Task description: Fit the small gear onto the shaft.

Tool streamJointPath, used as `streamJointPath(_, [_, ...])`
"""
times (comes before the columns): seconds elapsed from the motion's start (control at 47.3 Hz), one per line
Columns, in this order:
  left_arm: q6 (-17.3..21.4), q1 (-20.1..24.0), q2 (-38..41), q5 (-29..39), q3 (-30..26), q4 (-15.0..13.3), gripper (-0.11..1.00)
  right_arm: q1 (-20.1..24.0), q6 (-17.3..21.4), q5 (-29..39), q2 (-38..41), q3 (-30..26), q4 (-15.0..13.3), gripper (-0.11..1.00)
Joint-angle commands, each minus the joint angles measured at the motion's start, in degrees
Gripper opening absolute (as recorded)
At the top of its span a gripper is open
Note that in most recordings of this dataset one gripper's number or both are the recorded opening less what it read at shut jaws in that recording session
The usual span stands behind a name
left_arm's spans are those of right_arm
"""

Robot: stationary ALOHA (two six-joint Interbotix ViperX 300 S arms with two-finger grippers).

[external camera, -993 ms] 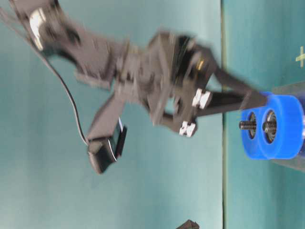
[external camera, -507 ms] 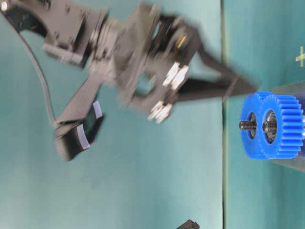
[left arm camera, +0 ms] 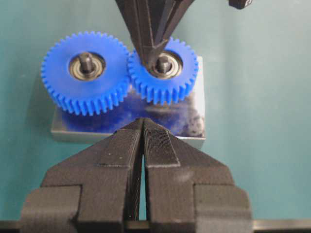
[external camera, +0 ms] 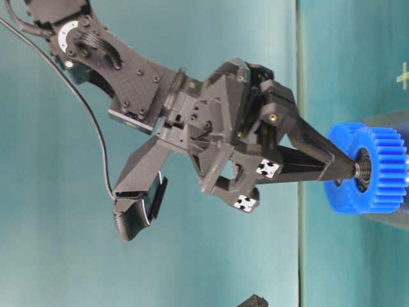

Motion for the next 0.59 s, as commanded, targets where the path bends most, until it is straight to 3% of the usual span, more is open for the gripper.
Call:
streamJointPath(0.0, [-0.09,0.09,-0.26,-0.53,-1.32,0.18,0.00,0.00,-0.62,0.79,-1.76,-0.18,0.00,-0.02])
streamJointPath(0.254, [-0.09,0.09,-0.44,-0.53,-1.23,0.18,0.00,0.79,-0.62,5.36,-8.09,3.69,-0.09,-0.02])
streamJointPath(0.57, [-0.09,0.09,0.44,-0.53,-1.23,0.09,0.00,1.14,-0.97,-3.08,-13.27,6.50,0.00,-0.02])
